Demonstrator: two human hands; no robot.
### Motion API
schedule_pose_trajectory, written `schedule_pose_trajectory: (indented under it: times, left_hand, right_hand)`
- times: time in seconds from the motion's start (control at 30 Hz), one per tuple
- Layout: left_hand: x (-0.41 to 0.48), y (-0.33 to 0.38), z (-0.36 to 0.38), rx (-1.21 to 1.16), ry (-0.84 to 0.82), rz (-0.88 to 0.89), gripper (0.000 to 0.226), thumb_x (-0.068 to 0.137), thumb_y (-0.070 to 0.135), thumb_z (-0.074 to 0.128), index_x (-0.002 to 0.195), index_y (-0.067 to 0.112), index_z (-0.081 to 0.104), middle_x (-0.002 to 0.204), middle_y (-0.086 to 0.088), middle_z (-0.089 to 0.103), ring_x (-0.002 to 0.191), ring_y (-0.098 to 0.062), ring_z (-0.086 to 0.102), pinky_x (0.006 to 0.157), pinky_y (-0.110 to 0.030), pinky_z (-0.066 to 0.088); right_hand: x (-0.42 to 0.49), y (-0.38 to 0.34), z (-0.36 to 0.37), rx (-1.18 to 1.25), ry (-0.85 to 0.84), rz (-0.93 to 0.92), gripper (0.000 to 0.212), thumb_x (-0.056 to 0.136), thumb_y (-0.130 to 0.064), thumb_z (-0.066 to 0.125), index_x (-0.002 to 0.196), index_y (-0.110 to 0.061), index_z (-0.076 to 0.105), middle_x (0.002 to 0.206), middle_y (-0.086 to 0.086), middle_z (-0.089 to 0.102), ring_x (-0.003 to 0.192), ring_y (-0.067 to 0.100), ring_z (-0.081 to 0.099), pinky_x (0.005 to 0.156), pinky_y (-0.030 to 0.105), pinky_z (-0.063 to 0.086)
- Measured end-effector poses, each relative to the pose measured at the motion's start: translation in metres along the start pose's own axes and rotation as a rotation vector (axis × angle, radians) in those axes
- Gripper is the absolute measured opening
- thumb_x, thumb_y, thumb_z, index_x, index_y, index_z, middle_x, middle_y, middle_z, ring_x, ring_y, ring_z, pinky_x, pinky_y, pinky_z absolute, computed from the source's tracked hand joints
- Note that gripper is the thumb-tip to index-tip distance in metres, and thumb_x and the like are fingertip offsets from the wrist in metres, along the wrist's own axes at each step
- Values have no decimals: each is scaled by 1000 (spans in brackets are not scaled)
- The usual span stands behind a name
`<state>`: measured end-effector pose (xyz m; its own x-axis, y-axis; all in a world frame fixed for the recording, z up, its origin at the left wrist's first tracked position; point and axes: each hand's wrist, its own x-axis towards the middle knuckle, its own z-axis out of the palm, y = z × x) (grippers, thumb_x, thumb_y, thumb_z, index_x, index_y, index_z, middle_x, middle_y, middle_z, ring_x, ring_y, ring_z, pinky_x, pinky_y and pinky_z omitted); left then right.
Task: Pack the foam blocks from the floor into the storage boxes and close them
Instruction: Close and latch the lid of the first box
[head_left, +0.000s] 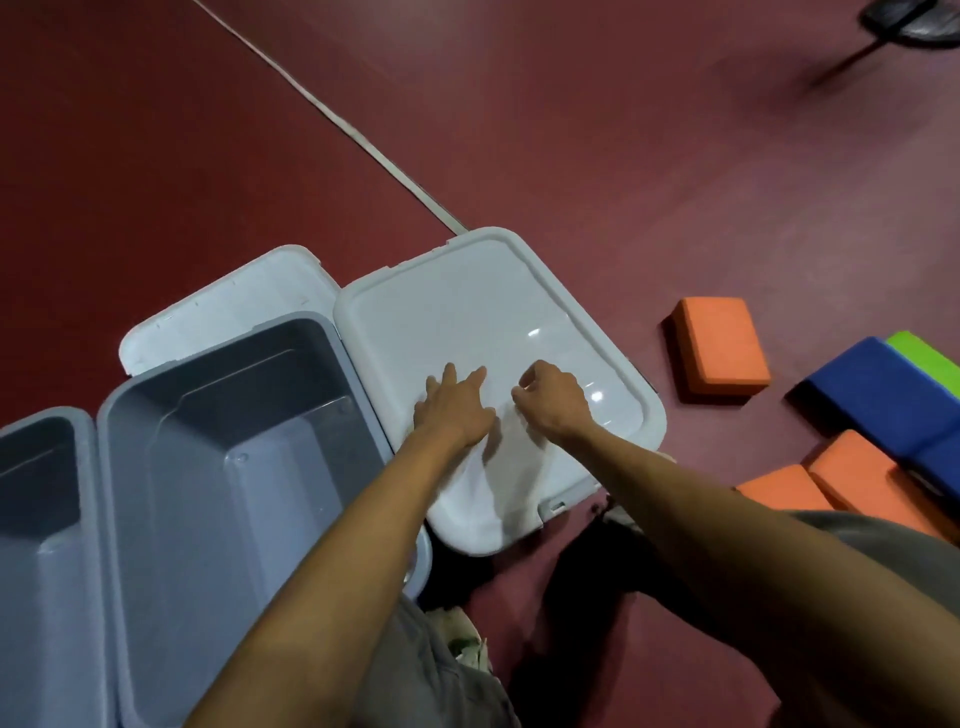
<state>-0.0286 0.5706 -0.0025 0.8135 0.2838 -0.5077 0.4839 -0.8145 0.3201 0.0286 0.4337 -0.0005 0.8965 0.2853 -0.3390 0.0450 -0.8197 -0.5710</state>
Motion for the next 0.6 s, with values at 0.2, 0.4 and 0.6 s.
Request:
schedule_pose_trajectory:
  times: [0.2, 0.4, 0.6]
  left_hand:
    - [47, -31, -9, 57, 104, -13, 79, 98, 60, 47, 159, 40, 2, 167, -6, -16, 152, -38, -15, 120, -58, 2]
    - [102, -63, -44, 73, 130, -89, 87, 93, 71, 41, 159, 39, -6, 166, -6, -20, 151, -38, -18, 119, -61, -4]
    - [162, -73, -75, 60, 110, -65, 98, 85, 81, 40, 155, 42, -16, 163, 0, -28, 149, -35, -26, 119, -63, -8]
  right_hand:
    - [60, -33, 22, -294, -89, -335, 51, 96, -34, 60, 141, -14, 49, 142, 9, 53, 128, 30, 51, 109, 43, 43]
    - [120, -62, 41, -548, -224, -361, 69, 102, -47, 44, 159, -24, 13, 168, 10, 0, 153, 38, 0, 123, 56, 7]
    - [188, -82, 50, -602, -130, -467, 70, 104, -50, 30, 160, -24, -4, 167, 9, -13, 153, 36, -13, 122, 58, -3]
